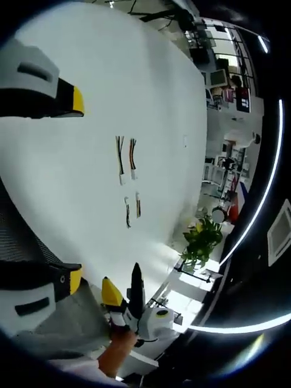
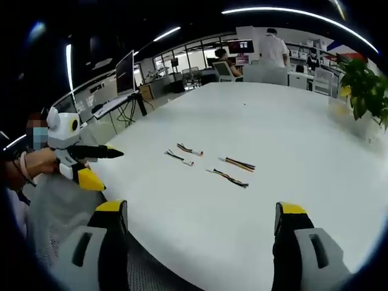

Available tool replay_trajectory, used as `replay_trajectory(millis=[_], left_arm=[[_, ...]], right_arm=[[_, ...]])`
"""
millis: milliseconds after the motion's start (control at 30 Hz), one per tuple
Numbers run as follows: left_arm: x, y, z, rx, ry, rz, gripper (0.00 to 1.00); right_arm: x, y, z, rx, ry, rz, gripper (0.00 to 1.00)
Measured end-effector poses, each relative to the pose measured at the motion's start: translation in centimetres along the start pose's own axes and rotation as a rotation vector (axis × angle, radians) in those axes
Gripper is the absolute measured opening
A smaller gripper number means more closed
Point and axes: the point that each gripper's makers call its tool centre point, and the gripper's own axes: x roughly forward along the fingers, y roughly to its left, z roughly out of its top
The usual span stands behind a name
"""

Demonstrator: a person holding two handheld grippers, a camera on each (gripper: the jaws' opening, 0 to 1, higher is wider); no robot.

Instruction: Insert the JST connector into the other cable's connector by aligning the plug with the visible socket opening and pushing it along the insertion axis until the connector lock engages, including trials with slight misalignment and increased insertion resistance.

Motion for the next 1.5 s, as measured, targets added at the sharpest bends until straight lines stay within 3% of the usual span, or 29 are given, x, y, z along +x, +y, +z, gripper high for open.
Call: replay_trajectory(millis=[333,667,767,867,1167,1500], left_arm=[[0.2,-0.1,-0.4,0.006,0.019,-0.006,0.98],[0.2,-0.1,0.0,0.005,0.002,-0.015,0.99],[0.2,0.1,0.2,0.038,0.018,-0.015,0.98],[0.1,0.5,1.4,0.103,0.010,0.000,0.98],[1.5,0.5,5.0,0.147,-0.029,-0.041,0.98],[3.2,0.6,7.6,0.180,-0.038,-0.084,0.98]], right_arm=[[0.0,-0.1,-0.2,0.019,0.013,-0.004,1.00],[0.1,0.1,-0.1,0.006,0.010,0.009,1.00],[0.1,0.2,0.1,-0.001,0.008,0.015,1.00],[-0.1,0.0,0.8,-0.035,-0.009,0.004,1.00],[-0.3,-1.4,3.5,-0.057,-0.065,-0.013,1.00],[0.7,-2.1,5.3,-0.087,-0.084,-0.005,0.96]])
